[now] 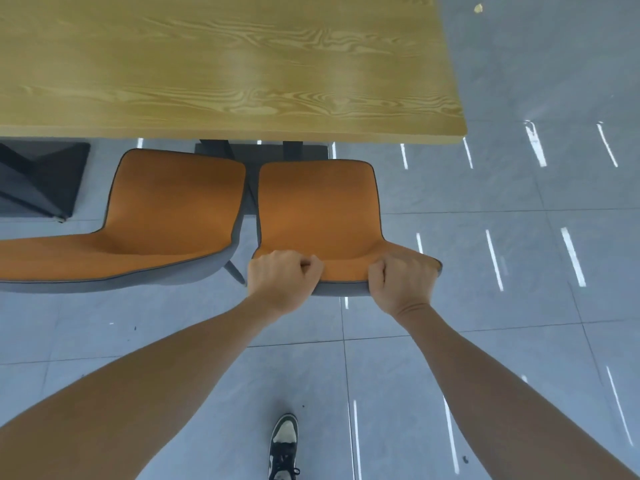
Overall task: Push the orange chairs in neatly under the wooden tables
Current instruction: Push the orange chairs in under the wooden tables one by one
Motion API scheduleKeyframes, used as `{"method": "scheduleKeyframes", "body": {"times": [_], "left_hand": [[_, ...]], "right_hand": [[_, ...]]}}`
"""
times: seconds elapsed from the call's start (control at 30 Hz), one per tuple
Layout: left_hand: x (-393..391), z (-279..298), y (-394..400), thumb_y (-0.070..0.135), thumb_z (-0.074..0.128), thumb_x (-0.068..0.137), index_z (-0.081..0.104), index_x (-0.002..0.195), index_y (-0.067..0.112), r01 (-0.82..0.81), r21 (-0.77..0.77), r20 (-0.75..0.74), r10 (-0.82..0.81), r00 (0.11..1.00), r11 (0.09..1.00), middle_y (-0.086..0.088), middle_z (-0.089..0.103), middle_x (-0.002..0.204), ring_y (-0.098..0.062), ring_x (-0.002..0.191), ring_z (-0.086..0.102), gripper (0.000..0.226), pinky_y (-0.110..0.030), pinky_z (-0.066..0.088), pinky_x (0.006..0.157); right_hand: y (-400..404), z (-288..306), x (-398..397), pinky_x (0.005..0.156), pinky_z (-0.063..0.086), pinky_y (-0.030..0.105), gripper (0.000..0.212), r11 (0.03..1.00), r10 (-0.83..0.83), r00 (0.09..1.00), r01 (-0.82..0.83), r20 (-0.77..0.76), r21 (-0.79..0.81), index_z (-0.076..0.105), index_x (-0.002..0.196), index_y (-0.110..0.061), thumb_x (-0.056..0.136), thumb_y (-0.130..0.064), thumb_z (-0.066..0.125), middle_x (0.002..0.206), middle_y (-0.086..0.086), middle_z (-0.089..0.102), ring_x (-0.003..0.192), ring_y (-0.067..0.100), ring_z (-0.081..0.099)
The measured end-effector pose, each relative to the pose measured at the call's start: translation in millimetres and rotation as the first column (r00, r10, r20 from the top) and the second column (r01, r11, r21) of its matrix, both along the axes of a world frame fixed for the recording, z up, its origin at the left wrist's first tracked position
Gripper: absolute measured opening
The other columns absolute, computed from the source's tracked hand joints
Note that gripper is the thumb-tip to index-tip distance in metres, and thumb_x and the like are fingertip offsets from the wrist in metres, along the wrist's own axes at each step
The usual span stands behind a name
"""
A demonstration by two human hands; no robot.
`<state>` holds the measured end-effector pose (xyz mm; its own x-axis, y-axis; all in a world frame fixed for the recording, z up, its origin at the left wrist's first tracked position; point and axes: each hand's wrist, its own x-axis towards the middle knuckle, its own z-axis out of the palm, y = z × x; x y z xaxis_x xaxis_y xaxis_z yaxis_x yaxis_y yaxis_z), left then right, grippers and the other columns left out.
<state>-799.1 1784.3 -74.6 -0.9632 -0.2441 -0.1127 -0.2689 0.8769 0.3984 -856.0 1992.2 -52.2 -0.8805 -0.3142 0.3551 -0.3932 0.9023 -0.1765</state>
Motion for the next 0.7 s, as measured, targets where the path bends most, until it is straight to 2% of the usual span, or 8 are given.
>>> {"method": "scheduleKeyframes", "body": {"times": [0.17,0.27,0.33,0.43,0.53,0.57,0.63,0.7], "left_hand": [[0.1,-2.3,1.3,0.046,0.036,0.089,0.04,0.046,0.017,-0.001,-0.034,0.001,0.001,1.0,0.999,0.003,0.035,0.037,-0.011,0.033,0.032,0.052,-0.022,0.015,0.043],[-2.7,-4.0,-0.4,0.048,0.032,0.089,0.042,0.049,0.018,0.007,-0.043,0.037,-0.005,0.999,0.999,0.002,0.038,0.041,-0.012,0.036,0.035,0.051,-0.024,0.019,0.044],[-3.8,-2.6,-0.5,0.049,0.028,0.087,0.045,0.052,0.018,0.011,-0.048,0.103,-0.006,0.995,0.999,0.002,0.042,0.043,-0.011,0.04,0.039,0.049,-0.026,0.024,0.046],[-9.1,9.3,0.9,0.046,0.026,0.084,0.053,0.063,0.014,0.001,-0.034,0.297,0.009,0.955,0.999,0.0,0.056,0.056,-0.015,0.051,0.047,0.046,-0.029,0.035,0.053],[-23.7,27.9,12.0,0.034,0.028,0.094,0.057,0.073,0.014,0.028,-0.016,0.571,-0.014,0.821,0.999,-0.005,0.063,0.077,-0.019,0.069,0.055,0.041,-0.035,0.043,0.069],[-31.6,34.5,21.7,0.031,0.028,0.097,0.059,0.078,0.014,0.04,-0.021,0.623,-0.018,0.782,0.999,-0.008,0.065,0.087,-0.023,0.079,0.059,0.04,-0.037,0.046,0.075],[-49.8,46.4,52.8,0.035,0.032,0.101,0.065,0.094,0.013,0.028,-0.018,0.652,-0.009,0.758,0.999,-0.01,0.067,0.101,-0.03,0.097,0.063,0.04,-0.038,0.047,0.085],[-69.6,59.1,93.9,0.039,0.034,0.103,0.061,0.09,0.014,0.019,0.037,0.676,-0.039,0.736,0.999,-0.008,0.065,0.1,-0.03,0.098,0.063,0.039,-0.038,0.048,0.087]], "right_hand": [[5.0,-0.5,-2.0,0.056,0.001,0.02,0.033,1.0,0.028,0.998,-0.028,0.056,-0.011,0.027,0.044,-0.023,0.073,-0.019,0.043,0.045,-0.01,0.018,0.041,0.013,0.016],[7.0,-3.8,-7.5,0.049,0.005,0.02,0.033,0.999,0.049,0.98,-0.047,0.19,-0.015,0.031,0.044,-0.021,0.075,-0.025,0.042,0.043,-0.01,0.022,0.04,0.013,0.02],[9.5,-4.4,-11.9,0.044,0.01,0.021,0.034,0.996,0.067,0.95,-0.079,0.304,0.028,0.035,0.045,-0.019,0.076,-0.031,0.041,0.041,-0.008,0.028,0.04,0.012,0.024],[16.6,2.3,-23.8,0.042,0.019,0.025,0.034,0.975,0.169,0.88,-0.216,0.444,0.057,0.042,0.049,-0.018,0.079,-0.036,0.041,0.043,-0.006,0.038,0.043,0.01,0.035],[29.9,12.9,-37.1,0.045,0.025,0.026,0.045,0.943,0.278,0.749,-0.333,0.602,-0.022,0.049,0.055,-0.016,0.085,-0.047,0.039,0.047,-0.004,0.047,0.051,0.012,0.045],[36.7,18.1,-42.4,0.046,0.03,0.028,0.049,0.933,0.308,0.676,-0.353,0.669,-0.073,0.051,0.057,-0.016,0.087,-0.053,0.038,0.05,-0.004,0.049,0.052,0.011,0.048],[59.4,32.3,-55.6,0.054,0.04,0.032,0.05,0.908,0.376,0.465,-0.357,0.802,-0.219,0.051,0.063,-0.017,0.089,-0.057,0.038,0.056,-0.006,0.054,0.057,0.014,0.053],[93.3,47.9,-75.7,0.062,0.042,0.031,0.039,0.889,0.385,0.304,-0.377,0.872,-0.261,0.052,0.071,-0.023,0.089,-0.055,0.04,0.065,-0.01,0.056,0.066,0.017,0.057]]}}
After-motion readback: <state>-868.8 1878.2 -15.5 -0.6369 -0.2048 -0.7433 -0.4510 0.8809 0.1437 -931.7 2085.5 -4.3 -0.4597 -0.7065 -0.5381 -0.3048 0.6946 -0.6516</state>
